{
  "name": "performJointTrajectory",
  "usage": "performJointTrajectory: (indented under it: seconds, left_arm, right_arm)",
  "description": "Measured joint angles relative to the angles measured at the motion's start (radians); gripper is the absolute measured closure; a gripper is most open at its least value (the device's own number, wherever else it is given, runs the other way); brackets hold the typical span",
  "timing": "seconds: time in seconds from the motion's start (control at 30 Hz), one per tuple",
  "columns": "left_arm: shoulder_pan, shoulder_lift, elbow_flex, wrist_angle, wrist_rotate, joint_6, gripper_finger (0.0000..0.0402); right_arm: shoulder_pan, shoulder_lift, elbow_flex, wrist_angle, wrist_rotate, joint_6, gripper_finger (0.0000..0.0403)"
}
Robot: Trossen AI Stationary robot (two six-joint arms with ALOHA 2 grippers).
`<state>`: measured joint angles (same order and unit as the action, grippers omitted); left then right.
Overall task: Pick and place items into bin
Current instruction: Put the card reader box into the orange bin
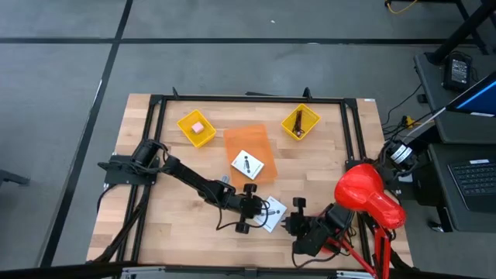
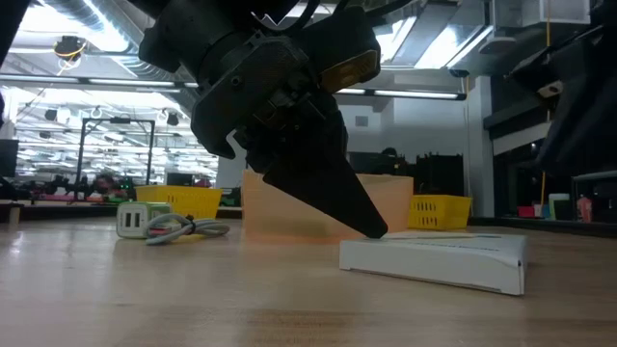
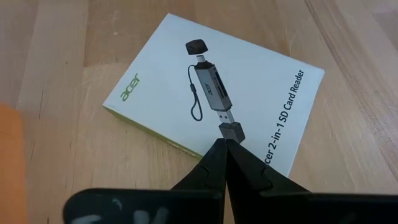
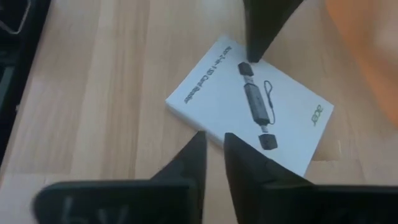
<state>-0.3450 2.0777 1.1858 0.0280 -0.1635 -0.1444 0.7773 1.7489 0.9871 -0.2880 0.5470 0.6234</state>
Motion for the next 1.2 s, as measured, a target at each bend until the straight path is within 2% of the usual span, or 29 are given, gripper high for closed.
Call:
performJointTrajectory:
  seconds: [0.13,0.23,0.67,1.0,1.2]
  left_arm:
    - [0.0,0.0,0.0,0.0,0.0,0.0,0.04]
    - [0.0,0.0,0.0,-0.001,0.0,-0.001,0.04]
    - [0.015,0.0,0.001,-0.013,-0.001,-0.027,0.04]
    - [0.016,0.0,0.001,-0.013,0.009,-0.052,0.04]
    - [0.016,0.0,0.001,-0.013,0.012,-0.056,0.04]
  right_arm:
    - [0.009,0.002,0.0,0.0,0.0,-0.026,0.0319]
    - [0.011,0.017,0.0,-0.001,0.001,-0.039,0.0307]
    - [0.011,0.111,0.0,0.04,0.011,-0.142,0.0305]
    - [0.011,0.114,0.021,0.031,0.092,-0.271,0.0305]
    - [0.011,0.117,0.021,0.006,0.101,-0.342,0.0305]
